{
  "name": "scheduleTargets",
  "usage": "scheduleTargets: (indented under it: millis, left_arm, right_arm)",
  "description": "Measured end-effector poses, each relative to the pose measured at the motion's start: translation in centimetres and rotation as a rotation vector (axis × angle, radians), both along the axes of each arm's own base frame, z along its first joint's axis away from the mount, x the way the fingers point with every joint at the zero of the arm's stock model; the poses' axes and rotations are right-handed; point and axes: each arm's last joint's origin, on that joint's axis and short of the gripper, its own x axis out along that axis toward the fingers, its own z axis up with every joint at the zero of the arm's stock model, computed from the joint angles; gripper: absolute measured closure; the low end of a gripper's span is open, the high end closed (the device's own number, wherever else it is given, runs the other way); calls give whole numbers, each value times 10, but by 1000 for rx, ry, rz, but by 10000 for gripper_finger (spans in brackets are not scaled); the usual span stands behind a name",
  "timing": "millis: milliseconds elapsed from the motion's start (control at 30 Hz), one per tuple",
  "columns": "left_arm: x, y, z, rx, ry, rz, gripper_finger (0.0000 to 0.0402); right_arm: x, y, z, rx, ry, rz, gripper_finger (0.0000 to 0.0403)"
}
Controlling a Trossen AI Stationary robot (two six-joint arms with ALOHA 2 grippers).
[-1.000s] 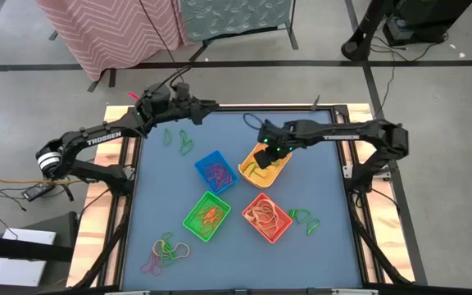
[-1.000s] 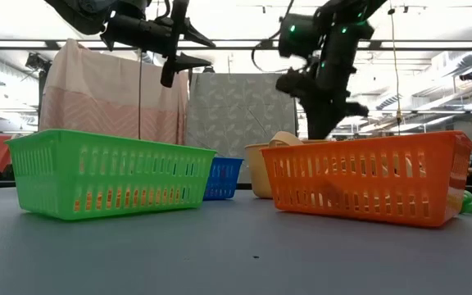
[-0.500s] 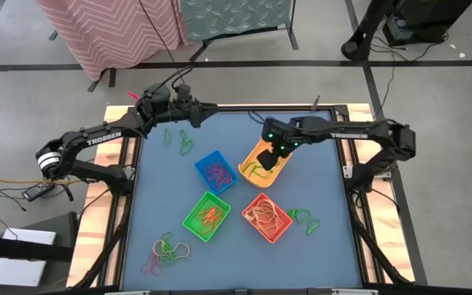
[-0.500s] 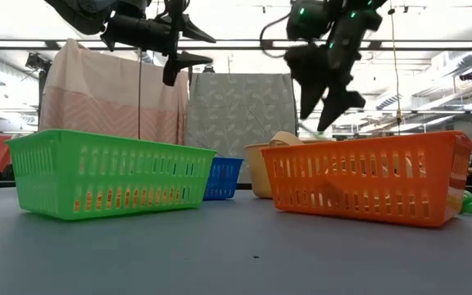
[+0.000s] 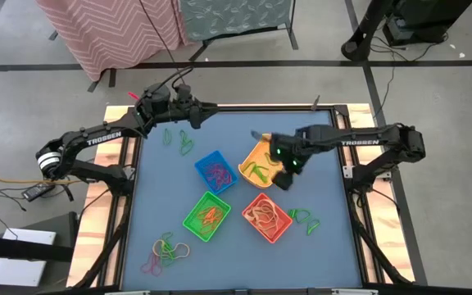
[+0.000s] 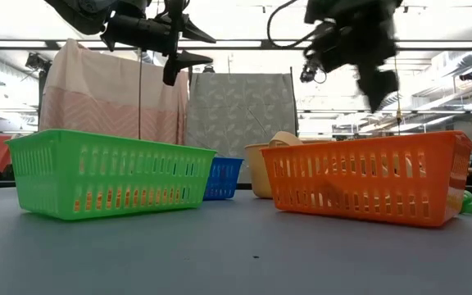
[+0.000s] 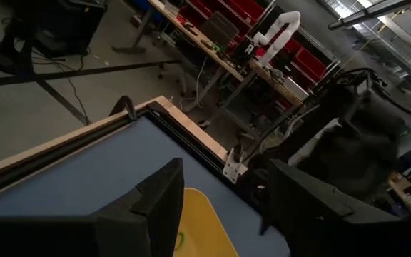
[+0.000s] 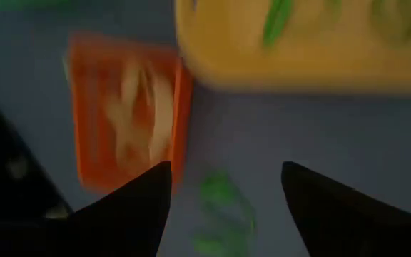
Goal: Sort rubber bands into baskets
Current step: Put the green rubber band into the yellow bin
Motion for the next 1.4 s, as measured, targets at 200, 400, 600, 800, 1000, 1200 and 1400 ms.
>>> scheduleTargets:
  millis: [200, 400, 600, 800, 1000, 1200, 1400]
  left_arm:
    - [0, 0, -1, -3, 4, -2, 195]
    - [0, 0, -3, -19, 29, -2, 195]
    - [0, 0, -5, -26, 39, -1, 195]
    - [-1, 0, -5, -26, 38, 0, 195]
    - [0, 0, -4, -26, 38, 0, 195]
    - [0, 0, -4, -29, 37, 0, 195]
    - [0, 0, -5, -29, 37, 0, 195]
  right_arm:
    - [-24, 54, -2, -38, 205, 240, 135]
    - [-38, 91, -44, -83, 266, 306, 135]
    - [-45, 84, -86, -139, 297, 138, 136]
    - [-51, 80, -103, -151, 291, 120, 165]
    - [-53, 87, -114, -149, 230, 149, 199]
    - [-58, 90, -122, -190, 210, 164, 206]
    - [-64, 89, -129, -208, 227, 121, 221]
